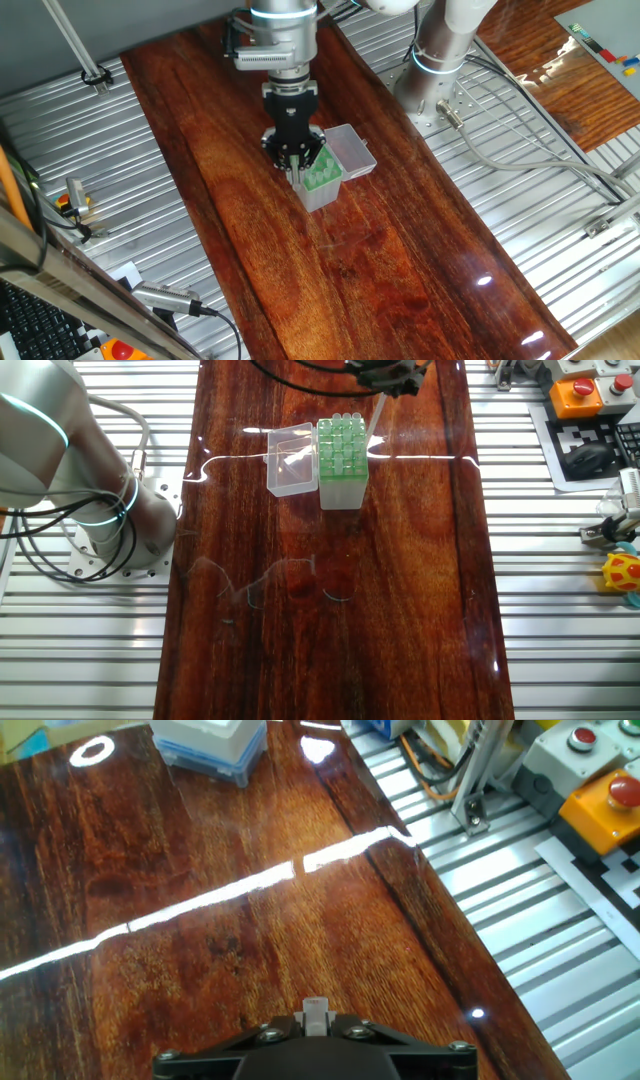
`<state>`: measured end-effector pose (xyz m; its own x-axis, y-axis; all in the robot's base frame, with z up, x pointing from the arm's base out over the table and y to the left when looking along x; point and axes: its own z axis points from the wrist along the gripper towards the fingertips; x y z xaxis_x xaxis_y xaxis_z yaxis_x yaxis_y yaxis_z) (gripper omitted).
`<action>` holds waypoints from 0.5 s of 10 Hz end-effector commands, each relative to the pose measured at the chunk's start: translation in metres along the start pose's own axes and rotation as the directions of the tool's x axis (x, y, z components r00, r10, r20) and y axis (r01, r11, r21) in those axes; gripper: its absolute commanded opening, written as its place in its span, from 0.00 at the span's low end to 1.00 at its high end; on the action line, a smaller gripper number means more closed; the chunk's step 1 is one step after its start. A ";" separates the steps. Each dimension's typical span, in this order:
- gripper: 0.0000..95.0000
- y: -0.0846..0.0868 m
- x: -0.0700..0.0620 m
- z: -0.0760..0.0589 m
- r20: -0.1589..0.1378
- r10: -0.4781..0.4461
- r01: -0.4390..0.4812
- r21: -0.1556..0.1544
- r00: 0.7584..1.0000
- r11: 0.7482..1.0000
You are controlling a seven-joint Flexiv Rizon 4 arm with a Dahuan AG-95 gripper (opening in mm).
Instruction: Insert a large pipette tip into the holder for large pipette tips
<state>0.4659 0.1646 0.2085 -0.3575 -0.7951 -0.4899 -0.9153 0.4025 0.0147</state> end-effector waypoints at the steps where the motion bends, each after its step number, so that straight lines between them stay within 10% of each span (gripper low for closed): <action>1: 0.00 0.002 0.002 -0.004 0.001 -0.010 0.010 0.003 1.000 1.000; 5: 0.00 0.001 0.007 -0.004 0.000 -0.026 0.026 -0.001 1.000 1.000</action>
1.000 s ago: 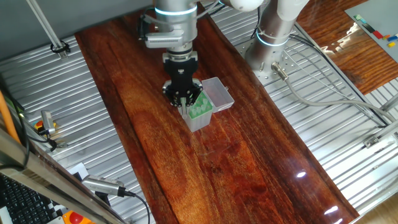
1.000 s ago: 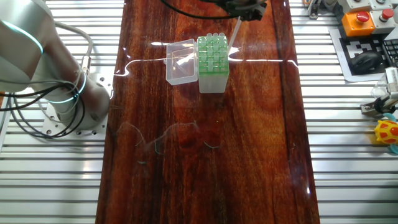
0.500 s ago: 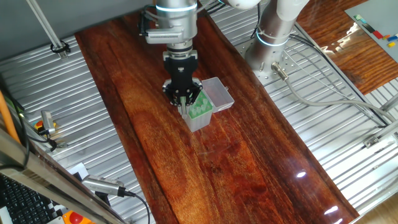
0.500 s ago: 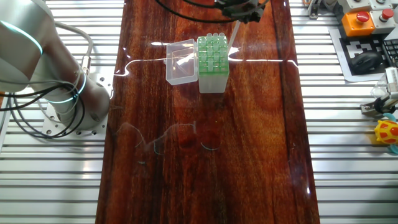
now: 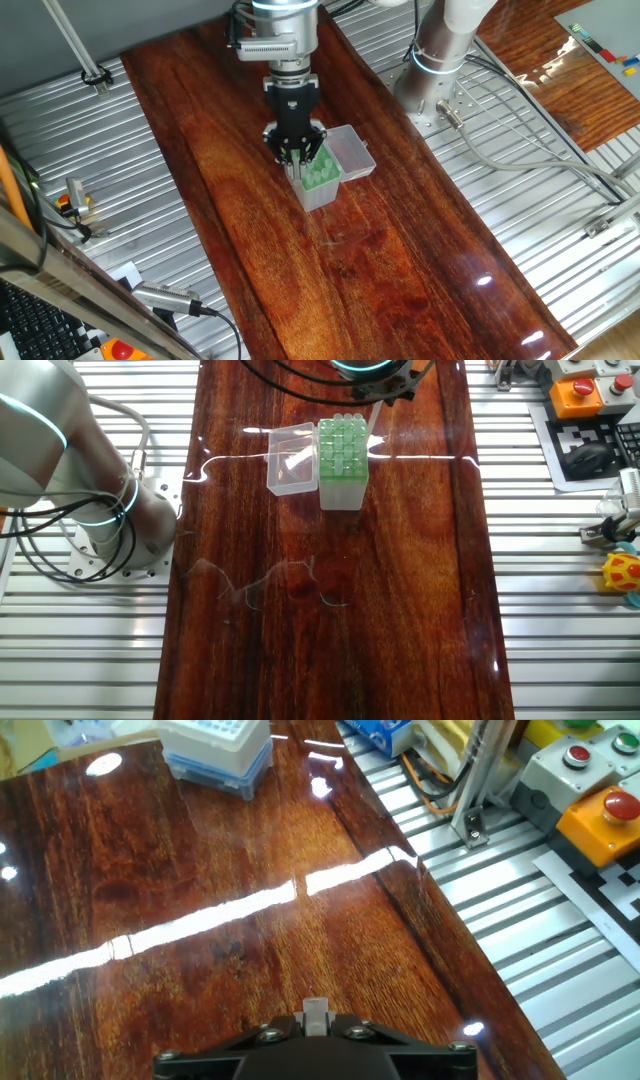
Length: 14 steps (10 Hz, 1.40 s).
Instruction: Insert a large pipette tip into the holder for large pipette tips
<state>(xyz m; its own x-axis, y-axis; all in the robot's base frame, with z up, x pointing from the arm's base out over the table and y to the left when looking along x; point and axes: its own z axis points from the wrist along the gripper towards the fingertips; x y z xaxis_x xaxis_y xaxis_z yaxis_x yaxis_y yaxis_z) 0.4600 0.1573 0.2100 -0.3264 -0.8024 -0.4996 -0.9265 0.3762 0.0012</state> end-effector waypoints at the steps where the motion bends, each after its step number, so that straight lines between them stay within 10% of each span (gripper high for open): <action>1: 0.00 -0.002 0.000 0.002 -0.017 0.002 -0.002 0.002 1.000 1.000; 5: 0.80 -0.001 -0.001 0.001 -0.032 -0.001 0.001 0.000 0.999 1.000; 10: 0.80 -0.002 -0.017 -0.008 -0.173 0.039 -0.043 -0.018 0.984 0.999; 11: 0.60 -0.010 -0.025 -0.005 -0.238 0.055 -0.062 -0.024 0.970 0.998; 14: 0.60 -0.022 -0.043 0.012 -0.378 0.084 -0.096 -0.013 0.922 0.995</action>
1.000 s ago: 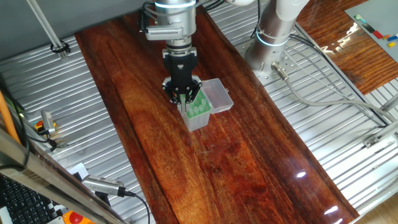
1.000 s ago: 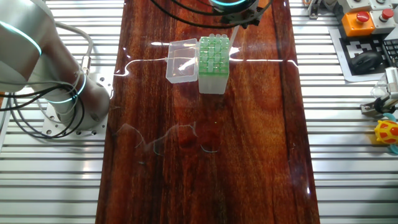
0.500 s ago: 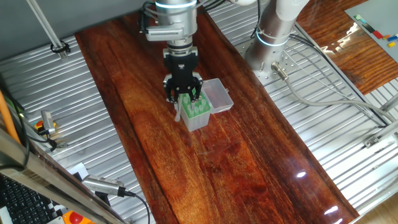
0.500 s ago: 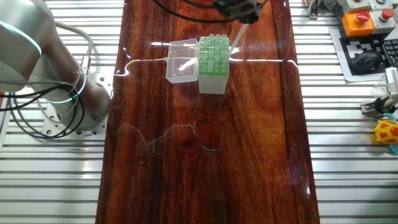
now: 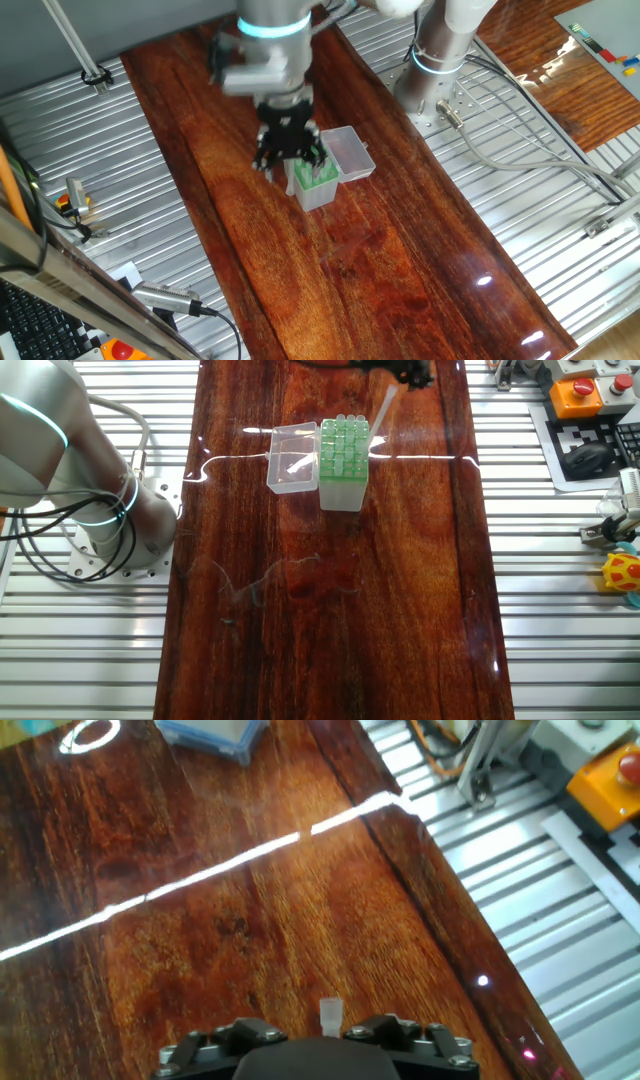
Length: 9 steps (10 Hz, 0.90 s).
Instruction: Insert a large pipette tip into the holder for large pipette tips
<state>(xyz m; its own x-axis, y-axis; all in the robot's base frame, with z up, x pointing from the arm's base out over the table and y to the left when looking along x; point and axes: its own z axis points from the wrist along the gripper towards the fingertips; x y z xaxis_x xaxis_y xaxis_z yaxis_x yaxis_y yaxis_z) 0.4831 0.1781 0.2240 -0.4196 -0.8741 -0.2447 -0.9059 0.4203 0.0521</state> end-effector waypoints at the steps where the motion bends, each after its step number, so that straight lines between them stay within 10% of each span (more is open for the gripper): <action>1: 0.60 -0.011 -0.021 0.013 -0.161 0.035 -0.036 -0.005 0.986 0.999; 5: 0.60 -0.014 -0.026 0.020 -0.285 0.047 -0.054 -0.020 0.957 0.998; 9: 0.60 -0.008 -0.019 0.011 -0.303 0.056 -0.067 -0.026 0.951 0.997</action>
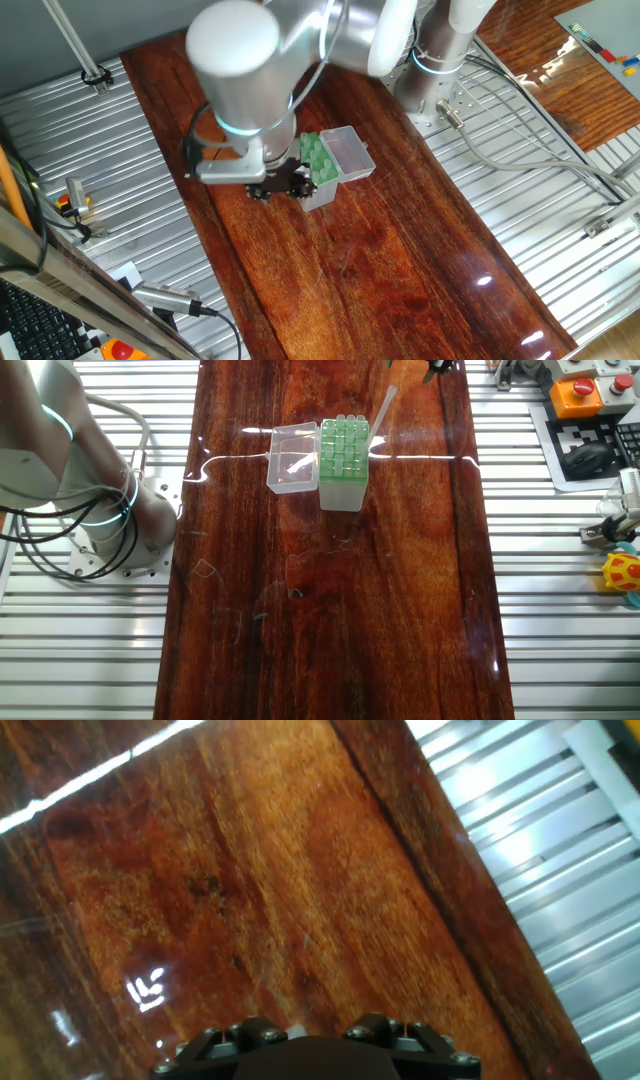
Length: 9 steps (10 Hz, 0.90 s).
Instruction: Insert a large pipette tip into the holder for large pipette tips
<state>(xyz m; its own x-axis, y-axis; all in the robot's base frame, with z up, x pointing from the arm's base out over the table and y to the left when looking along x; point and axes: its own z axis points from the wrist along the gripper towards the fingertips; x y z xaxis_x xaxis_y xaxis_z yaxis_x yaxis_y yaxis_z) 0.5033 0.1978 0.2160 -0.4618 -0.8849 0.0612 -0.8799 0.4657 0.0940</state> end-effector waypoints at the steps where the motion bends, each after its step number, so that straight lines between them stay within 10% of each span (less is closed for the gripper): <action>1: 0.60 0.002 0.005 -0.001 -0.009 0.023 -0.023 -0.004 1.000 1.000; 5: 0.60 0.002 0.005 -0.001 -0.085 0.177 -0.174 0.048 0.980 0.984; 9: 0.60 0.004 0.007 -0.001 -0.165 0.195 -0.200 -0.016 0.967 0.980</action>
<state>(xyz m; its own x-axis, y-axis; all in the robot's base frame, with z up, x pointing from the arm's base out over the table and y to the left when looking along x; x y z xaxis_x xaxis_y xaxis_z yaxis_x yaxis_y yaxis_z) 0.4968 0.1933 0.2171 -0.6217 -0.7501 0.2256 -0.7589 0.6481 0.0635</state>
